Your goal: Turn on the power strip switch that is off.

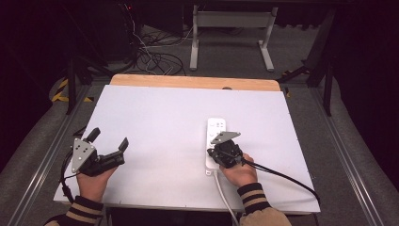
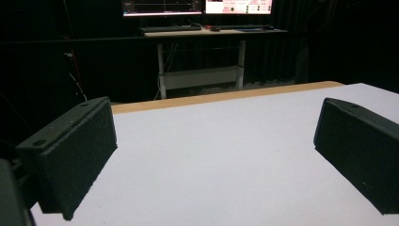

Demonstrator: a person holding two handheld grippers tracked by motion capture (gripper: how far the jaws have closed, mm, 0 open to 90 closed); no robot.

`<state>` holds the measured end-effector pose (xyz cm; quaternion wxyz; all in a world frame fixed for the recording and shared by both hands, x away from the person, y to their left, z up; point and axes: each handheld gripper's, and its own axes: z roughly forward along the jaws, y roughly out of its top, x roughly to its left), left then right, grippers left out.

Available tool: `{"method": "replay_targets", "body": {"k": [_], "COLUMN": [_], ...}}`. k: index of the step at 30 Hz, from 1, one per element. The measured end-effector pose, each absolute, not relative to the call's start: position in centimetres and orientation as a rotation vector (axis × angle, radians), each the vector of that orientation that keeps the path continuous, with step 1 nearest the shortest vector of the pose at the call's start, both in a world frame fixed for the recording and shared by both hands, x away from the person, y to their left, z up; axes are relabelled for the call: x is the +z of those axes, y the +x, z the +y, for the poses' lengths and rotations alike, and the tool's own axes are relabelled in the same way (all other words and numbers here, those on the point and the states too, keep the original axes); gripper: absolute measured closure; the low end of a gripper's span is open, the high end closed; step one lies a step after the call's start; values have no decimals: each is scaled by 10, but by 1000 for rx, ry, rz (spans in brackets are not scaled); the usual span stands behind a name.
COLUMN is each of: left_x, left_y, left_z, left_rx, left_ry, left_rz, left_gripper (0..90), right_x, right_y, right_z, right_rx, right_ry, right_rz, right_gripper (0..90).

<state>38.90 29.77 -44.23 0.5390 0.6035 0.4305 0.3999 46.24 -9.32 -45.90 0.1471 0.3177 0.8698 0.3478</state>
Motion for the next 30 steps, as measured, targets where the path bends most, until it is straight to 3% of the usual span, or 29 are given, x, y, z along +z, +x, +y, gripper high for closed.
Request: {"method": "replay_targets", "body": {"k": [30], "left_x": [-442], "left_y": [389], "left_z": [295], "left_rx": [953], "left_ry": [1447], "left_rz": [1008], "left_gripper": [4], "right_x": [-464], "right_y": [458], "right_z": [-98], "right_rx": [1116], "right_ry": [884], "right_rz": [2433], "right_gripper": [900]}}
